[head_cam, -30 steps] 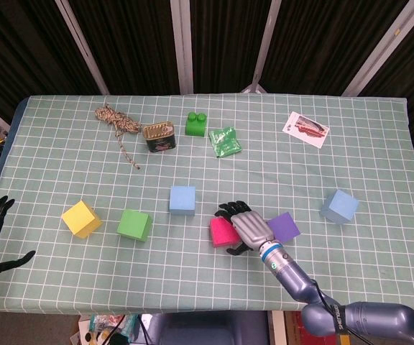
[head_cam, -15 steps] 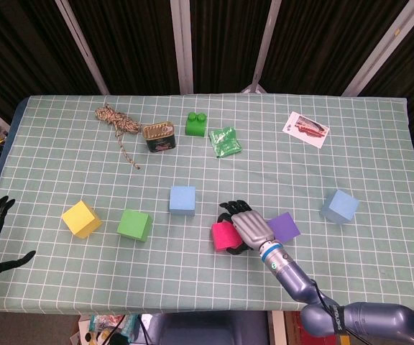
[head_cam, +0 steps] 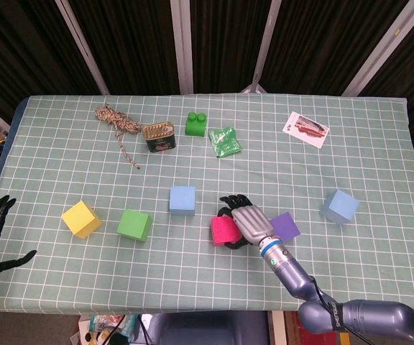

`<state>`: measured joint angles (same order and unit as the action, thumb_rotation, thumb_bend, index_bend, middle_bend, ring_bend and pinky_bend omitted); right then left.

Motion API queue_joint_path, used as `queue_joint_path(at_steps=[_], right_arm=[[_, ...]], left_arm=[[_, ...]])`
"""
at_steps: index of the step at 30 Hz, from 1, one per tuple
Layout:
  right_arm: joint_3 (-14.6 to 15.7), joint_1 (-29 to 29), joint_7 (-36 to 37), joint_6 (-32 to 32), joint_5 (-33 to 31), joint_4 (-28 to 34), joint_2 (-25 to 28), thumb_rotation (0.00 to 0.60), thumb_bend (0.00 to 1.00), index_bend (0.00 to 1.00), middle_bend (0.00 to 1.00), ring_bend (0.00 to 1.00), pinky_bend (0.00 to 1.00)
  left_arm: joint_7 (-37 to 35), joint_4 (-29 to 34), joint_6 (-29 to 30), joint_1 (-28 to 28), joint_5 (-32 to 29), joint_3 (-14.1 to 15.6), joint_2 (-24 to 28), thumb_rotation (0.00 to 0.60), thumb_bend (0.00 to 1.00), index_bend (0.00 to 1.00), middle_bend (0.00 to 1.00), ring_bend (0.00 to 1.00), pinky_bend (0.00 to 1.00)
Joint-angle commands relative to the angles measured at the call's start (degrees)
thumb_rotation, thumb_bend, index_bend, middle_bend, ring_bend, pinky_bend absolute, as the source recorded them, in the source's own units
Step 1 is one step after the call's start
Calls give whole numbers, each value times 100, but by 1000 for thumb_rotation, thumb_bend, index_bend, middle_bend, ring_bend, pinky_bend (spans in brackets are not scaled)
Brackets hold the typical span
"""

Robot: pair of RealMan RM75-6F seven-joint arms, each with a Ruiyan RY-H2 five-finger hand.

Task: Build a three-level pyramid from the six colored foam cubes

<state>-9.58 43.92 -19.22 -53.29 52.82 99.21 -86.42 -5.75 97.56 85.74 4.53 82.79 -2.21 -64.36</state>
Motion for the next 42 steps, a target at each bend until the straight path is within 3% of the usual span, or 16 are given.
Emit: queue_joint_path(at_steps=[1, 13, 31, 42], right_arm=[[-120, 81, -135, -89, -237, -1, -17, 600, 270, 412, 114, 81, 0], [-468, 557, -678, -98, -1255, -432, -206, 600, 276, 412, 114, 81, 0], [-901, 1092, -818, 88, -2595, -906, -389, 600, 290, 434, 115, 81, 0], [-933, 1257, -802, -56, -2804, -939, -505, 600, 291, 448, 114, 81, 0]], left_arm=[[4, -8, -6, 1, 3, -6, -5, 600, 168, 0, 1, 0, 0], [79, -62, -38, 13, -4, -50, -57, 600, 168, 0, 2, 0, 0], [280, -54, -185, 55, -198, -123, -115, 600, 168, 0, 2, 0, 0], [298, -32, -243, 68, -232, -143, -104, 600, 168, 0, 1, 0, 0]])
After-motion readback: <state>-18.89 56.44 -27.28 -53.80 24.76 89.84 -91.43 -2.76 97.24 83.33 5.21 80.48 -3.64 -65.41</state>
